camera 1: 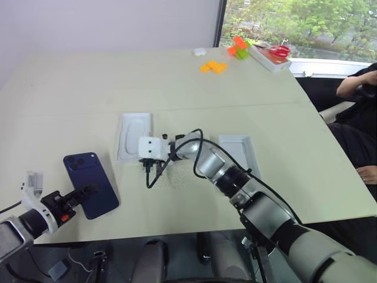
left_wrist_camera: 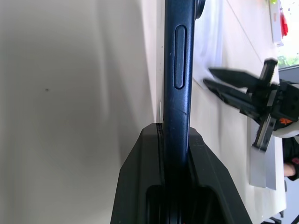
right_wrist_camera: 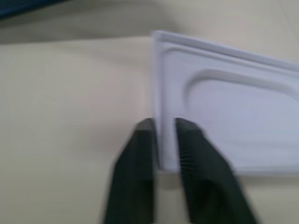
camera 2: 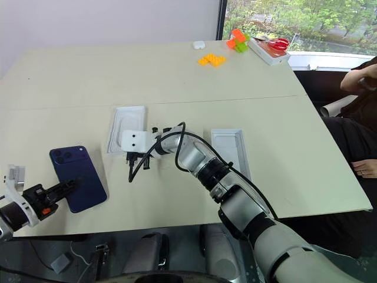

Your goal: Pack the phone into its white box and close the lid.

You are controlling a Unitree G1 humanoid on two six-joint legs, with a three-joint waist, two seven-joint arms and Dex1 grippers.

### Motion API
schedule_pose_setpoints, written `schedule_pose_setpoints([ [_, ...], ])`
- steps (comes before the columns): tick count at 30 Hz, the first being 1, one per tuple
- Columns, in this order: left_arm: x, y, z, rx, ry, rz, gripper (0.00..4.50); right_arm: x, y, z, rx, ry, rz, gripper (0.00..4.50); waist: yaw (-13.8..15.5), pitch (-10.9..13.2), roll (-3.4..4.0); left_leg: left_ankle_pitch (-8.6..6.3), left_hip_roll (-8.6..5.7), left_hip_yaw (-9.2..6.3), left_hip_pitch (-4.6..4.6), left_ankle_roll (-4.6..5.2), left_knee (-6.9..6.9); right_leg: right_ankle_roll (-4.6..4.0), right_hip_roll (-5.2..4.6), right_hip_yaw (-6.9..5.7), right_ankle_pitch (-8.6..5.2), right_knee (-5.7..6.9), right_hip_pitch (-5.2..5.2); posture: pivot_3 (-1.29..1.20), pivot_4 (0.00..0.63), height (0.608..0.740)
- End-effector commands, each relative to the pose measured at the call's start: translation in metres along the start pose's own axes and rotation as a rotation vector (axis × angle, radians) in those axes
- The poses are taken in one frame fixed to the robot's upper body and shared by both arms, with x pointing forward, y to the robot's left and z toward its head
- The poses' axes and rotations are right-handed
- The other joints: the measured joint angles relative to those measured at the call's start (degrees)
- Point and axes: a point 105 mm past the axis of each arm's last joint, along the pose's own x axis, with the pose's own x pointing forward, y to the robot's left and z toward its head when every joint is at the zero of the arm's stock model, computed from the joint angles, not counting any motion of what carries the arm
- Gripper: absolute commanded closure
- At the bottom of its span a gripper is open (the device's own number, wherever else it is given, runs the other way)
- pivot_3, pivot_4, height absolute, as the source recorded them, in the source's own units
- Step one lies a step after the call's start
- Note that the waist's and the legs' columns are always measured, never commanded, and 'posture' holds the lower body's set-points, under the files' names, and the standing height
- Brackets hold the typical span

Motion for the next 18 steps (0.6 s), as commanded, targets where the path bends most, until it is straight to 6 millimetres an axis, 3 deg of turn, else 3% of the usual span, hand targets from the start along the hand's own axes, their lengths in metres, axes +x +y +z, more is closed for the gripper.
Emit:
schedule_pose_setpoints([
  [1, 0.001, -0.012, 0.004, 0.024, -0.02, -0.042, 4.5, -0.008, 0.002, 0.004, -0.04, -0.015, 0.011, 4.44, 0.07, 0.0, 0.0, 0.01, 0.0, -0.01, 0.0, -0.01, 0.0, 0.0, 0.0, -0.01, 0.0, 0.01, 0.0, 0.0, 0.15, 0.727],
  [8, 0.002, -0.026, 0.019, 0.037, -0.083, -0.097, 4.5, -0.061, 0.018, -0.003, -0.085, -0.034, 0.046, 4.44, 0.47, -0.01, -0.02, 0.03, -0.09, -0.03, -0.02, -0.06, 0.03, 0.02, -0.05, -0.04, 0.01, 0.02, 0.03, 0.0, 0.15, 0.727],
  [12, 0.009, -0.033, 0.022, 0.049, -0.074, -0.119, 4.5, -0.112, 0.052, -0.015, -0.083, -0.013, 0.133, 4.44, 1.19, -0.01, -0.02, 0.03, -0.13, -0.03, -0.02, -0.06, 0.03, 0.06, -0.08, -0.05, 0.02, 0.03, 0.03, 0.0, 0.15, 0.727],
  [18, 0.035, -0.062, 0.011, 0.073, 0.009, -0.236, 4.5, -0.15, 0.08, -0.04, -0.006, 0.118, 0.174, 4.44, 1.65, 0.0, -0.05, 0.05, -0.14, 0.03, 0.11, -0.09, 0.14, 0.16, 0.14, -0.12, -0.09, 0.05, 0.19, 0.0, 0.15, 0.727],
])
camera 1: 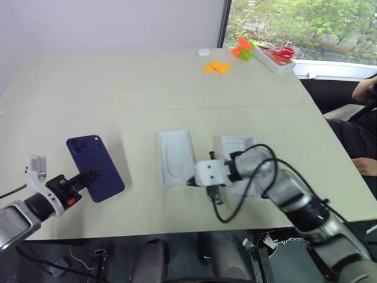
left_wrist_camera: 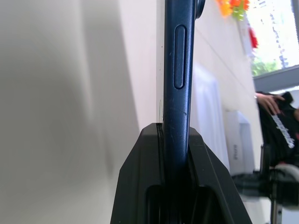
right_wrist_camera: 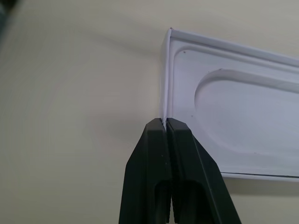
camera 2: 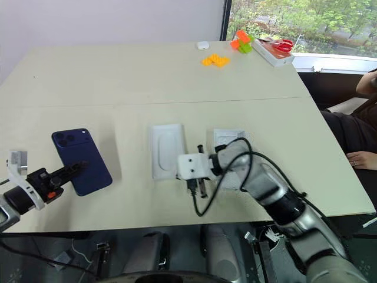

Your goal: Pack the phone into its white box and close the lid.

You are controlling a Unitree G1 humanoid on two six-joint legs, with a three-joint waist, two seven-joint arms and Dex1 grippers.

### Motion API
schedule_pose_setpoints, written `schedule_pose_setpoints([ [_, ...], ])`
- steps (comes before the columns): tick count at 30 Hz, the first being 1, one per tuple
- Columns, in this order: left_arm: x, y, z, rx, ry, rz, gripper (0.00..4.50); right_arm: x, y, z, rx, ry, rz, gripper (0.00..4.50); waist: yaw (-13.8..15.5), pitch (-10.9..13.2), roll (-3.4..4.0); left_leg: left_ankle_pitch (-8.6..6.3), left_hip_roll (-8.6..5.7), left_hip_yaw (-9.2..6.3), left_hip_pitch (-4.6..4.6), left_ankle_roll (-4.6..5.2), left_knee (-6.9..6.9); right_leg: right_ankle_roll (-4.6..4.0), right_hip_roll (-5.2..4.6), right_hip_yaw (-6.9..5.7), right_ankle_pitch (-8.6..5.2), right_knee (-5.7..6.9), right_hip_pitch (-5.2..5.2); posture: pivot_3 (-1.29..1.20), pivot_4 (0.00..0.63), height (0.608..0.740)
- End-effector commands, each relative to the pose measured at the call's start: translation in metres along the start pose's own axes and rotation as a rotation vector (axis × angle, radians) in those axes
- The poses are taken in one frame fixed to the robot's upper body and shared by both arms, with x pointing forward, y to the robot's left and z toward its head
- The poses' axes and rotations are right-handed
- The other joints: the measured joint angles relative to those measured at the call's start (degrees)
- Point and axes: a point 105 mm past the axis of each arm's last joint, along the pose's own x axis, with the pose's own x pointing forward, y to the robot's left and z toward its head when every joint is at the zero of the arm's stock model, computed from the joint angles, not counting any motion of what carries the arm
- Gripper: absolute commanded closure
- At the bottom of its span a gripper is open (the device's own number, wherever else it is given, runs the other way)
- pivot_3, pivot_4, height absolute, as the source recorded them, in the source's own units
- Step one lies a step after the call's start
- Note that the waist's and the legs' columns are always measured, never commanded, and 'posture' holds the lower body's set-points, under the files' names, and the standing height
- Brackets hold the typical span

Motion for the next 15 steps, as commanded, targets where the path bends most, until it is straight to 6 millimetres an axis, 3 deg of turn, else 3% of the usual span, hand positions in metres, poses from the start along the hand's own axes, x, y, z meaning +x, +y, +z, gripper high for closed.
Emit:
schedule_pose_setpoints([
  [1, 0.016, -0.028, -0.006, 0.02, 0.044, -0.119, 4.5, -0.012, 0.003, 0.008, 0.008, -0.004, -0.023, 4.44, 0.12, 0.0, -0.03, 0.03, 0.02, 0.0, 0.05, -0.05, 0.0, -0.01, 0.05, -0.01, 0.01, 0.0, 0.03, 0.0, 0.15, 0.727],
  [7, 0.039, -0.045, -0.02, 0.024, 0.129, -0.199, 4.5, -0.009, 0.004, 0.013, 0.044, -0.006, -0.04, 4.44, -0.08, 0.01, -0.05, 0.12, 0.12, -0.04, 0.41, -0.2, -0.02, -0.15, 0.23, -0.05, 0.1, 0.04, 0.27, 0.0, 0.15, 0.727],
  [10, 0.047, -0.054, -0.024, 0.023, 0.146, -0.245, 4.5, -0.013, 0.004, 0.015, 0.051, -0.006, -0.043, 3.53, -0.02, 0.01, -0.05, 0.13, 0.13, -0.02, 0.42, -0.22, -0.03, -0.17, 0.21, -0.04, 0.11, 0.05, 0.3, 0.0, 0.15, 0.727],
  [14, 0.059, -0.063, -0.026, 0.002, 0.147, -0.283, 4.5, -0.022, -0.002, 0.02, 0.034, -0.028, -0.098, 1.48, 0.21, 0.0, -0.05, 0.14, 0.06, 0.0, 0.37, -0.24, 0.0, -0.17, 0.11, -0.02, 0.12, 0.02, 0.33, 0.0, 0.15, 0.727],
  [15, 0.062, -0.065, -0.027, -0.001, 0.151, -0.286, 4.5, -0.026, -0.003, 0.022, 0.037, -0.041, -0.105, 1.48, 0.25, 0.0, -0.05, 0.14, 0.04, 0.0, 0.37, -0.24, 0.0, -0.17, 0.09, -0.02, 0.12, 0.02, 0.34, 0.0, 0.15, 0.727],
])
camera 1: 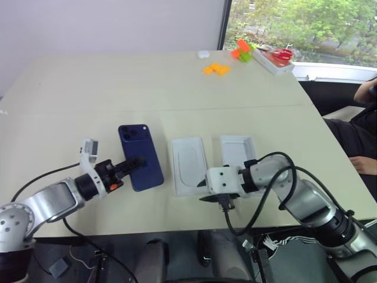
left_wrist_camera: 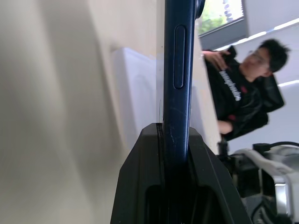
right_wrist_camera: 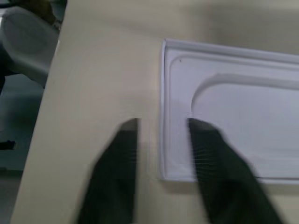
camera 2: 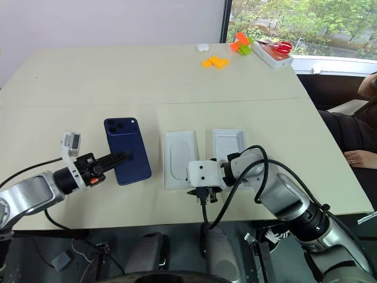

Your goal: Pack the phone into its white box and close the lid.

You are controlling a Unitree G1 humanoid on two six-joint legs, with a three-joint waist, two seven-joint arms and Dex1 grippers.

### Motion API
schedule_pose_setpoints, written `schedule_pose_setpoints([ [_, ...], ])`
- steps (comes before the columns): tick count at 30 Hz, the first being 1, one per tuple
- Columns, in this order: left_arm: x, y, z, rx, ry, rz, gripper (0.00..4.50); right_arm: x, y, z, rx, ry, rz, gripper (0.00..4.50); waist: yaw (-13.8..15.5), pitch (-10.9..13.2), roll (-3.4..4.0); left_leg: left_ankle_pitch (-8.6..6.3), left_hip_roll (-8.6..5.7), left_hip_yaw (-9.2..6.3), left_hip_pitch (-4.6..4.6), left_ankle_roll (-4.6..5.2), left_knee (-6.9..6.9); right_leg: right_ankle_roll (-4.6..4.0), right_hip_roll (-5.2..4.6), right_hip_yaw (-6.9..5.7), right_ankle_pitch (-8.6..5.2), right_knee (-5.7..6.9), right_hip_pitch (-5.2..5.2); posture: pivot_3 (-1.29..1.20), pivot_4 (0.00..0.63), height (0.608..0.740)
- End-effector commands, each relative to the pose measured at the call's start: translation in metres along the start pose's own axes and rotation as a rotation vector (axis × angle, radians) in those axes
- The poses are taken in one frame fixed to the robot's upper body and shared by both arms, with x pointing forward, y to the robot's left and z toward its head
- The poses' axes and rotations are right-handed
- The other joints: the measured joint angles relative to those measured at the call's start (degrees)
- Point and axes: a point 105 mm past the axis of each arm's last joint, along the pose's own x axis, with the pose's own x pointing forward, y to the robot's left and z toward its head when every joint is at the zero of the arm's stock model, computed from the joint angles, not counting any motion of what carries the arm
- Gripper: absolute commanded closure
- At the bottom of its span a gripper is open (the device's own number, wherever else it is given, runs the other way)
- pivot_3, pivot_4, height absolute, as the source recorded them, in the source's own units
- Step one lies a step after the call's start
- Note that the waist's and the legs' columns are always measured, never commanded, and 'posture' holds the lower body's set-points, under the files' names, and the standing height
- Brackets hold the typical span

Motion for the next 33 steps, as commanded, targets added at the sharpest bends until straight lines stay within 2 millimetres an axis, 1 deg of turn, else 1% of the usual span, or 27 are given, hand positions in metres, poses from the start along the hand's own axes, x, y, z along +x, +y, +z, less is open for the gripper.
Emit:
schedule_pose_setpoints([
  [1, 0.01, -0.013, 0.003, 0.0, -0.008, -0.051, 4.5, -0.018, -0.008, 0.016, -0.043, -0.053, -0.063, 1.48, 0.05, 0.0, 0.0, 0.0, -0.03, 0.0, 0.0, 0.0, 0.01, 0.0, -0.02, 0.01, 0.0, 0.0, 0.02, 0.0, 0.15, 0.727],
  [3, 0.023, -0.016, -0.004, -0.003, 0.028, -0.043, 4.5, -0.029, -0.011, 0.018, -0.015, -0.078, -0.087, 1.48, 0.16, -0.01, -0.01, 0.0, -0.04, -0.02, 0.02, -0.01, 0.01, 0.0, -0.03, 0.01, 0.01, -0.01, 0.06, 0.0, 0.15, 0.727],
  [5, 0.034, -0.015, -0.006, -0.032, 0.036, -0.02, 4.5, -0.036, -0.016, 0.015, 0.007, -0.074, -0.121, 1.48, 0.27, -0.01, -0.02, 0.01, -0.06, -0.05, 0.04, 0.0, 0.02, 0.01, -0.04, 0.0, 0.01, -0.01, 0.1, 0.0, 0.15, 0.727],
  [8, 0.046, -0.018, -0.01, -0.055, 0.058, -0.033, 4.5, -0.041, -0.02, 0.003, 0.027, -0.032, -0.159, 1.48, 0.17, -0.01, -0.05, 0.01, -0.07, -0.04, 0.13, 0.0, 0.02, -0.03, -0.03, 0.01, 0.04, 0.0, 0.19, 0.0, 0.15, 0.727],
  [11, 0.056, -0.023, -0.015, -0.076, 0.083, -0.052, 4.5, -0.045, -0.02, -0.002, 0.048, -0.017, -0.177, 1.48, 0.01, -0.01, -0.05, 0.01, -0.06, -0.02, 0.22, 0.0, 0.01, -0.05, 0.0, 0.04, 0.05, 0.02, 0.24, 0.0, 0.15, 0.727],
  [13, 0.064, -0.025, -0.022, -0.082, 0.119, -0.048, 4.5, -0.048, -0.021, -0.006, 0.068, -0.006, -0.196, 1.48, 0.07, -0.01, -0.05, 0.01, -0.05, -0.01, 0.26, 0.0, 0.0, -0.04, 0.04, 0.06, 0.05, 0.05, 0.26, 0.0, 0.15, 0.727],
  [16, 0.074, -0.022, -0.033, -0.09, 0.183, -0.01, 4.5, -0.052, -0.023, -0.01, 0.084, 0.011, -0.22, 1.48, 0.11, -0.01, -0.05, 0.02, -0.06, -0.04, 0.41, -0.01, 0.01, -0.01, 0.04, 0.05, 0.03, 0.07, 0.42, 0.0, 0.15, 0.727],
  [22, 0.083, -0.018, -0.039, -0.102, 0.23, 0.029, 4.5, -0.055, -0.023, -0.012, 0.093, 0.019, -0.236, 1.48, 0.12, -0.01, -0.06, 0.02, -0.07, -0.06, 0.46, -0.02, 0.0, -0.02, 0.03, 0.05, 0.03, 0.02, 0.52, 0.0, 0.15, 0.727],
  [26, 0.088, -0.017, -0.041, -0.111, 0.248, 0.048, 4.5, -0.056, -0.023, -0.019, 0.104, 0.036, -0.249, 1.48, 0.23, -0.01, -0.06, 0.04, -0.11, -0.07, 0.46, -0.04, 0.01, -0.02, -0.01, 0.05, 0.03, 0.02, 0.55, 0.0, 0.15, 0.727],
  [33, 0.092, -0.016, -0.046, -0.114, 0.281, 0.052, 4.5, -0.057, -0.022, -0.022, 0.111, 0.041, -0.257, 1.48, 0.14, -0.01, -0.06, 0.06, -0.12, -0.07, 0.46, -0.08, 0.01, -0.02, -0.01, 0.05, 0.03, 0.01, 0.55, 0.0, 0.15, 0.727],
])
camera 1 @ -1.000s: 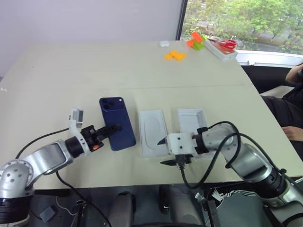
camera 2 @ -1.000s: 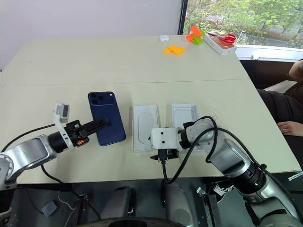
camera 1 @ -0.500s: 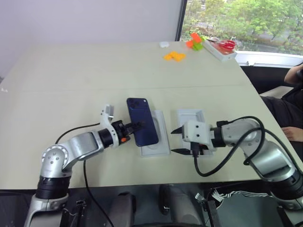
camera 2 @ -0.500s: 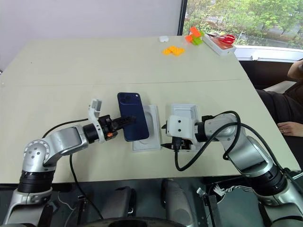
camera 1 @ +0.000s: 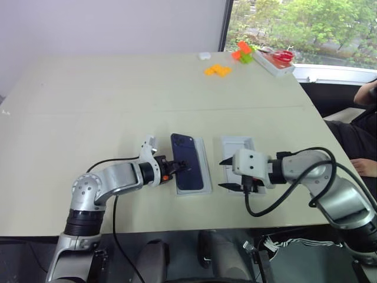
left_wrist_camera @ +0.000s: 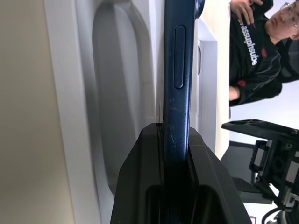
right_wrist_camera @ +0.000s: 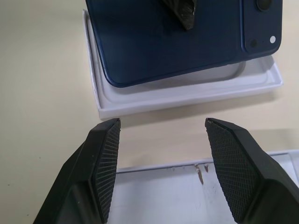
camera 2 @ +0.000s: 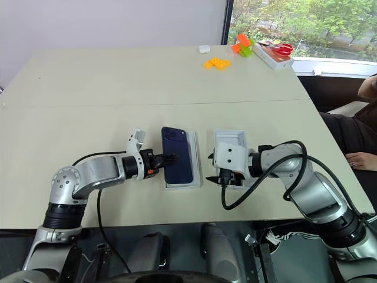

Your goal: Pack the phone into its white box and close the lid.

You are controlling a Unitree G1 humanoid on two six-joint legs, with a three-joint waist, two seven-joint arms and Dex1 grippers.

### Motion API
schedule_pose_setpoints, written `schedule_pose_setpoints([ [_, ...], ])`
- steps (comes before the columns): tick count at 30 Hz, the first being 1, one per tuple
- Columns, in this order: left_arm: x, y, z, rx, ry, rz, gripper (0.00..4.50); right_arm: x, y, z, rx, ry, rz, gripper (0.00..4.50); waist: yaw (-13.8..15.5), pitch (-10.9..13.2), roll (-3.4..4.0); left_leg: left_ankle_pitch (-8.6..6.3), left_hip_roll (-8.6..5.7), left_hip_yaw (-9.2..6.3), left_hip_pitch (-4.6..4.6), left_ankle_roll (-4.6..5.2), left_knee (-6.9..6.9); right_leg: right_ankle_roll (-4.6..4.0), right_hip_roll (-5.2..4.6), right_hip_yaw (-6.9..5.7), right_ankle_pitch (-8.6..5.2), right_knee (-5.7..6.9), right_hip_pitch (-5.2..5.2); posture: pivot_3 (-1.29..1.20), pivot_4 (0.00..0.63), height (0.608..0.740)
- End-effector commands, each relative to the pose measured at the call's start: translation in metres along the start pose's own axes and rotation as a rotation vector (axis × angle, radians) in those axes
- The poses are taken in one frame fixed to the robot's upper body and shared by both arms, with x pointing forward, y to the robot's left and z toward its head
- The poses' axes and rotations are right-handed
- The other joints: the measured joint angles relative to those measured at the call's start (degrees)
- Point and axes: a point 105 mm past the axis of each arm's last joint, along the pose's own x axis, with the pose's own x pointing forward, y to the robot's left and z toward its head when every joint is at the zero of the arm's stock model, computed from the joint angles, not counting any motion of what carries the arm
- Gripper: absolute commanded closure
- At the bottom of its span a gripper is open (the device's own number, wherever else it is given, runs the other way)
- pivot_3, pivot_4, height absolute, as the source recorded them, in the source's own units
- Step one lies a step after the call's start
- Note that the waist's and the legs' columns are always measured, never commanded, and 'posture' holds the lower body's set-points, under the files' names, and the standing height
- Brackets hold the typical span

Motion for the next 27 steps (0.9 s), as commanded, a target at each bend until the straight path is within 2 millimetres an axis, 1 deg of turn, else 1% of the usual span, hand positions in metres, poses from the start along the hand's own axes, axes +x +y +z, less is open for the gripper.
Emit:
schedule_pose_setpoints([
  [1, -0.0008, -0.0124, 0.0038, 0.023, 0.0, -0.045, 4.5, -0.0072, -0.006, 0.0037, -0.028, -0.007, -0.037, 1.48, 0.01, 0.0, 0.0, 0.0, 0.0, 0.0, 0.0, 0.0, 0.0, 0.0, 0.0, 0.0, 0.0, 0.0, 0.0, 0.0, 0.15, 0.727],
  [18, 0.0037, -0.0122, -0.0005, 0.014, 0.024, -0.048, 4.5, -0.0079, -0.0067, 0.0027, -0.037, -0.002, -0.038, 1.48, 0.03, 0.0, 0.0, 0.01, -0.01, -0.01, 0.0, -0.02, 0.0, 0.0, -0.01, 0.0, 0.0, 0.0, 0.01, 0.0, 0.15, 0.727],
  [20, 0.0037, -0.0127, -0.0006, 0.015, 0.025, -0.051, 3.54, -0.0077, -0.0067, 0.0031, -0.038, -0.003, -0.037, 1.43, 0.03, 0.0, 0.0, 0.01, -0.01, -0.01, 0.0, -0.03, 0.0, 0.0, -0.01, 0.0, 0.0, 0.0, 0.01, 0.0, 0.15, 0.727],
  [21, 0.0036, -0.0134, -0.0007, 0.018, 0.026, -0.055, 3.24, -0.0076, -0.0067, 0.0034, -0.039, -0.004, -0.036, 1.43, 0.03, 0.0, 0.0, 0.01, -0.01, -0.01, 0.0, -0.03, 0.0, 0.0, -0.01, 0.0, 0.0, 0.0, 0.01, 0.0, 0.15, 0.727],
  [22, 0.0034, -0.0142, -0.0009, 0.021, 0.027, -0.06, 2.78, -0.0074, -0.0067, 0.0036, -0.039, -0.004, -0.036, 1.43, 0.03, 0.0, 0.0, 0.01, -0.01, -0.01, 0.0, -0.03, 0.0, 0.0, -0.01, 0.0, 0.0, 0.0, 0.01, 0.0, 0.15, 0.727],
  [27, 0.0023, -0.0156, -0.0015, 0.034, 0.031, -0.067, 0.34, -0.0072, -0.0061, 0.0042, -0.04, -0.006, -0.035, 1.43, -0.01, 0.0, 0.0, 0.02, -0.01, -0.01, 0.02, -0.03, 0.0, 0.0, -0.01, 0.0, 0.0, 0.0, 0.04, 0.0, 0.15, 0.727],
])
